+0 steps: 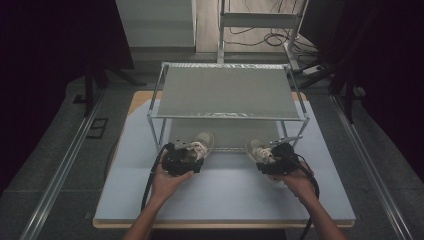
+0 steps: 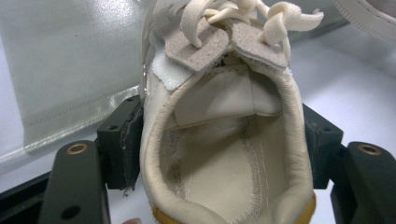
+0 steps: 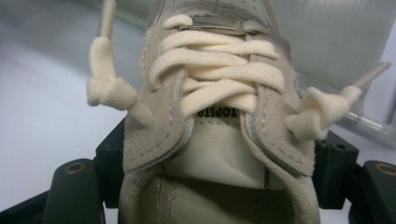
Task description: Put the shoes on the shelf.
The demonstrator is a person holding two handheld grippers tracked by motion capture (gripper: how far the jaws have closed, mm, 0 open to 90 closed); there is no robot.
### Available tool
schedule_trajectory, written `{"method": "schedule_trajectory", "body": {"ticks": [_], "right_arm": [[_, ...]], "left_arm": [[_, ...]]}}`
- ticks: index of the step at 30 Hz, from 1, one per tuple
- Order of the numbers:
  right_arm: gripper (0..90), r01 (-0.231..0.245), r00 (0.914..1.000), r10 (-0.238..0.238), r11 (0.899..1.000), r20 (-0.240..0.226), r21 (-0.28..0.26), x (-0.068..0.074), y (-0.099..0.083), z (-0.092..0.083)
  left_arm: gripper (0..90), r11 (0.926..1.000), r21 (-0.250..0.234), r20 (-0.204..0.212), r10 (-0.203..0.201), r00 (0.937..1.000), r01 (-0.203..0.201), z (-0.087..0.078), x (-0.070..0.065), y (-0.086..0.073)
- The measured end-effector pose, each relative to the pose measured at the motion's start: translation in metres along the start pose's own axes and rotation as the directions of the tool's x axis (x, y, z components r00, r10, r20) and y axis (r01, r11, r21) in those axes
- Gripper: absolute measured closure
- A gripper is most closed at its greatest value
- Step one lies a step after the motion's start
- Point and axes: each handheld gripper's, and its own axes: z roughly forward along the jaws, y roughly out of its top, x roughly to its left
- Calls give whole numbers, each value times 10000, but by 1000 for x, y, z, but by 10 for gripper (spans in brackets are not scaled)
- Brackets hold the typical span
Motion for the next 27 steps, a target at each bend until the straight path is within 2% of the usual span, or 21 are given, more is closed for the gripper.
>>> {"method": "schedule_trajectory", "body": {"ticks": [4,14,22,27], "right_arm": [[262,-245,9997,245,9997,73,-20,3,7,7],[262,-490,9986,496,9984,206,-279,12,23,22],[261,-593,9952,627,9972,748,-460,22,35,41],[261,-780,9931,814,9960,845,-435,25,40,48]], "left_arm": [[300,10000,79,-69,56,10000,-55,9,-2,7],[299,10000,-1,-182,73,9998,-73,28,-11,24],[299,9999,116,-316,-98,9995,102,46,-13,35],[299,9995,153,-550,-274,9981,283,53,-12,38]]}}
